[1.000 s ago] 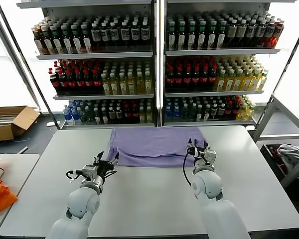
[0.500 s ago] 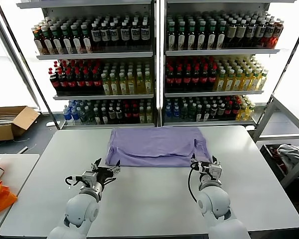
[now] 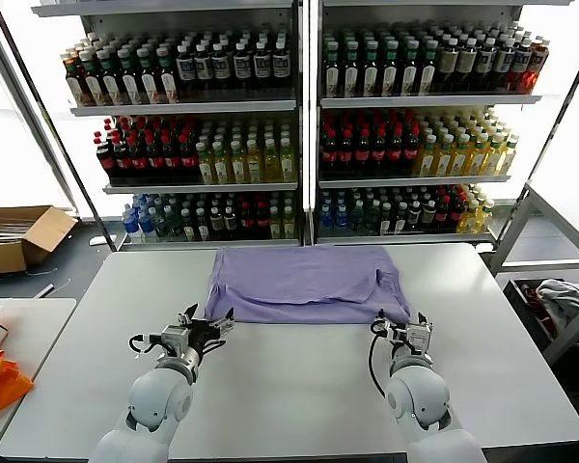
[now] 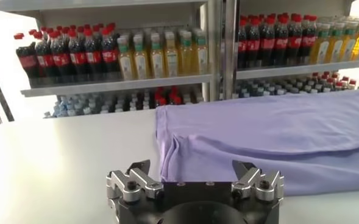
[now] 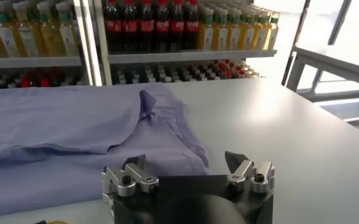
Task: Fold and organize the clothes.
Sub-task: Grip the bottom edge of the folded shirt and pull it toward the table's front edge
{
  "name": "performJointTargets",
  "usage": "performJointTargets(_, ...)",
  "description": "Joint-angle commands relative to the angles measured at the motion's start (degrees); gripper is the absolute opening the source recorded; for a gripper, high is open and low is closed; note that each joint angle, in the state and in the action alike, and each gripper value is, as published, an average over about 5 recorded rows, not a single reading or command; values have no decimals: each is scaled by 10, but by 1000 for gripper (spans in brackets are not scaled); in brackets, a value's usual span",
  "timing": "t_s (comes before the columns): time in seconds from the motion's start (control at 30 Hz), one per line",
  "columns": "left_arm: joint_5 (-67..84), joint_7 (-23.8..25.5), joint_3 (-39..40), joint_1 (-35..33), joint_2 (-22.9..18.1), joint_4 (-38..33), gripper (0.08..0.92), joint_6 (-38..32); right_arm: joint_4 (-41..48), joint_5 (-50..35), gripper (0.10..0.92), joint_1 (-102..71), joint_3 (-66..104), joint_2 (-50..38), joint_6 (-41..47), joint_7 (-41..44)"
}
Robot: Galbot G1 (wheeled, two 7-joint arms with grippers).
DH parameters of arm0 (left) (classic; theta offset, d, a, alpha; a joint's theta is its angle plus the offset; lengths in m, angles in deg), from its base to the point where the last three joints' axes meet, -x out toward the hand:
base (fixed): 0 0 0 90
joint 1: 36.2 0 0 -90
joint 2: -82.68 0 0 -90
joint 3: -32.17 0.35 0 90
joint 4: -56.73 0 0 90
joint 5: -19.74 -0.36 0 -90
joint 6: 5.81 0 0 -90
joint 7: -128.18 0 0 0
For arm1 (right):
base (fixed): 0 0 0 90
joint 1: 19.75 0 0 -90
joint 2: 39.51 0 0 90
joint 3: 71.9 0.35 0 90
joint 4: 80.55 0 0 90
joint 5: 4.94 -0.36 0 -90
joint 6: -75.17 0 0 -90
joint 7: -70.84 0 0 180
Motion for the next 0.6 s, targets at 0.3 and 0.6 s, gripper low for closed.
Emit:
performJointTargets(0.3,5,1,0,25,10,36,815,40,32,-13,821,13,-1,-7,6,-2)
performJointTargets(0.6,1,6,6,16,13,40,608,46,36,-15,631,2,0,6,4,1)
